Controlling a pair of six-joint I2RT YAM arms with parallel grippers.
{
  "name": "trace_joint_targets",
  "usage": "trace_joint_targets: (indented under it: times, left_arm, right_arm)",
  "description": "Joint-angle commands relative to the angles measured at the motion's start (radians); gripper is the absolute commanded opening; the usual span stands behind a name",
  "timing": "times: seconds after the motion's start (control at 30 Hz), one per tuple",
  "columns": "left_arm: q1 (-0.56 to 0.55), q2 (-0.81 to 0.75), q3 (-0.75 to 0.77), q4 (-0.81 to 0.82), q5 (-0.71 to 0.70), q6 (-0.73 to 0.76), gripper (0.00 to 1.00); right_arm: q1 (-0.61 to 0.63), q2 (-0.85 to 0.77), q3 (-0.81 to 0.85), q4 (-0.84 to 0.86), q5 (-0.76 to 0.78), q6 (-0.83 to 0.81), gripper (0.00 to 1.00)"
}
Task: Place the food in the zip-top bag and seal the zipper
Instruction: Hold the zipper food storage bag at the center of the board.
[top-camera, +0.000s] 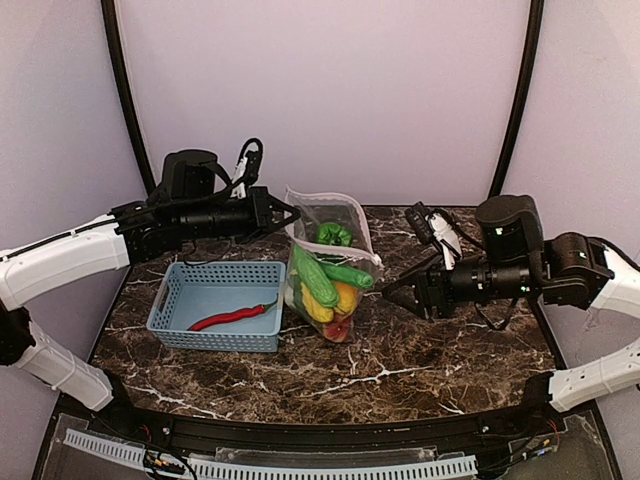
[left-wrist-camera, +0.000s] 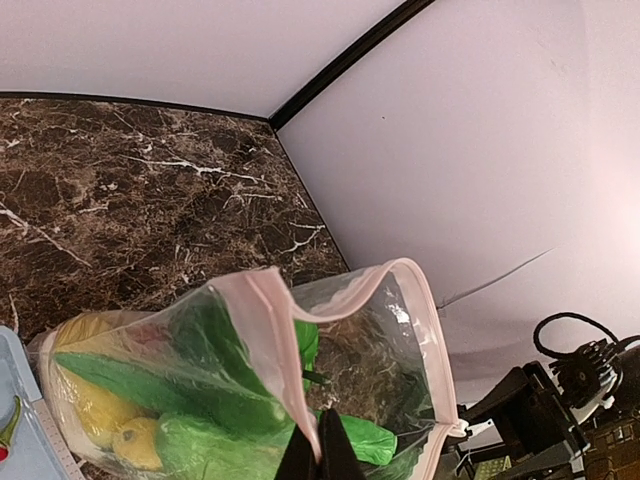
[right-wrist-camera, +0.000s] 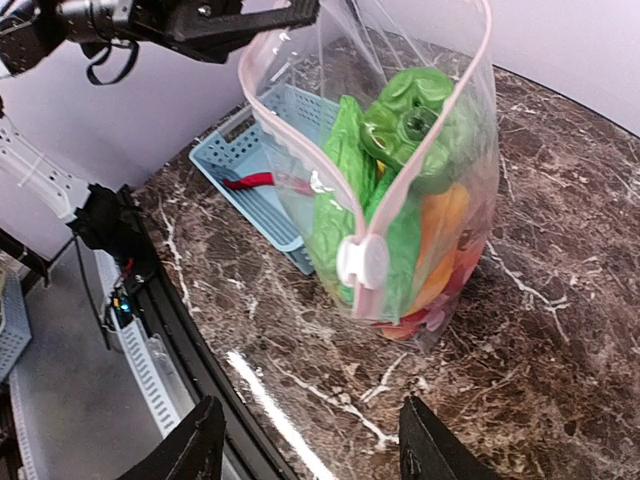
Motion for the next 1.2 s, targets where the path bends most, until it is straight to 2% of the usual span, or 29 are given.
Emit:
trace_joint_targets:
  times: [0.0,0.17,0.27,0.33,0.6,0.83,1.17]
  left_arm:
    - [0.014,-0.060,-0.006,0.033,-0.012,0.000,0.01]
    - [0.016,-0.064,-0.006,0.024,-0.011,0.001,0.01]
    - [0.017,-0.062,-0.006,0.025,-0.010,0.002,0.01]
    - [0.018,-0.063,-0.006,0.025,-0.012,0.002,0.01]
    - [0.018,-0.064,-0.012,0.025,-0.012,0.001,0.01]
    - [0.017,-0.064,-0.012,0.024,-0.009,0.001,0.01]
    - [0.018,-0.063,-0.012,0.027,-0.007,0.000,0.01]
  right_arm:
    - [0.006,0.010,-0.012,0.053,0.104,-0.017,0.54]
    - [0.006,0.037,-0.018,0.100,0.128,-0.044,0.44]
    - [0.005,0.049,-0.017,0.118,0.124,-0.058,0.33]
    - [0.006,0.059,-0.014,0.122,0.127,-0.063,0.31]
    - [0.005,0.098,-0.006,0.146,0.150,-0.087,0.28]
    - [0.005,0.129,-0.011,0.166,0.183,-0.082,0.17]
    - [0.004,0.140,-0.011,0.210,0.187,-0.094,0.14]
